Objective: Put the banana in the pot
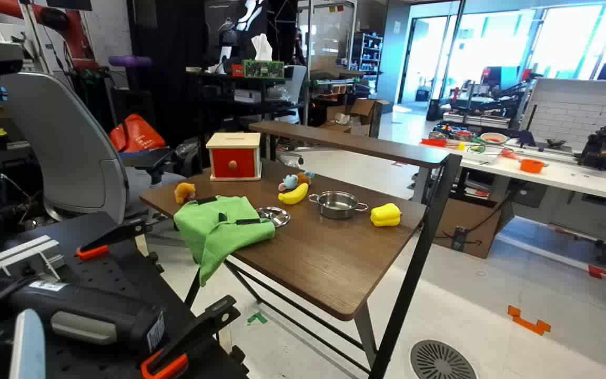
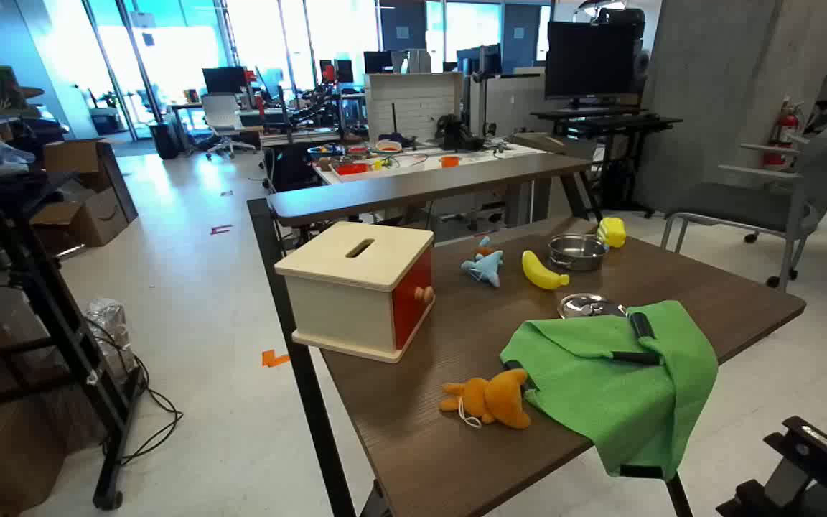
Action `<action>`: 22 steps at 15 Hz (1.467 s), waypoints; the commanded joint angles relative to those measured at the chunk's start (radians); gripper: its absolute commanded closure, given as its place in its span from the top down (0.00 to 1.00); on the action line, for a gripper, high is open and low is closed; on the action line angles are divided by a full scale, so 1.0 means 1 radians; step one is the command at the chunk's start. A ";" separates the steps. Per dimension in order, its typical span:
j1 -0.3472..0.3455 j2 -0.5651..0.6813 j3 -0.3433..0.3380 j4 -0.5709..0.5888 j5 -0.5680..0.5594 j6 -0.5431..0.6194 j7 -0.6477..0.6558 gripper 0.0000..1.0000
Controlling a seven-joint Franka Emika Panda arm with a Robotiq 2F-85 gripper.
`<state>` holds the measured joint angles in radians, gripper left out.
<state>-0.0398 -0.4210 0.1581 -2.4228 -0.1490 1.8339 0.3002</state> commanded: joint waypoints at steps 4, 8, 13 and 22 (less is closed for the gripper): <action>0.018 0.001 -0.016 0.002 -0.006 -0.003 0.006 1.00; 0.013 0.052 -0.011 0.021 -0.020 0.060 0.033 1.00; 0.005 0.171 -0.006 0.076 -0.037 0.192 0.084 1.00; 0.057 0.559 -0.022 0.316 -0.101 0.421 0.259 1.00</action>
<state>-0.0278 -0.0083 0.1559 -2.2197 -0.2131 2.2037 0.5051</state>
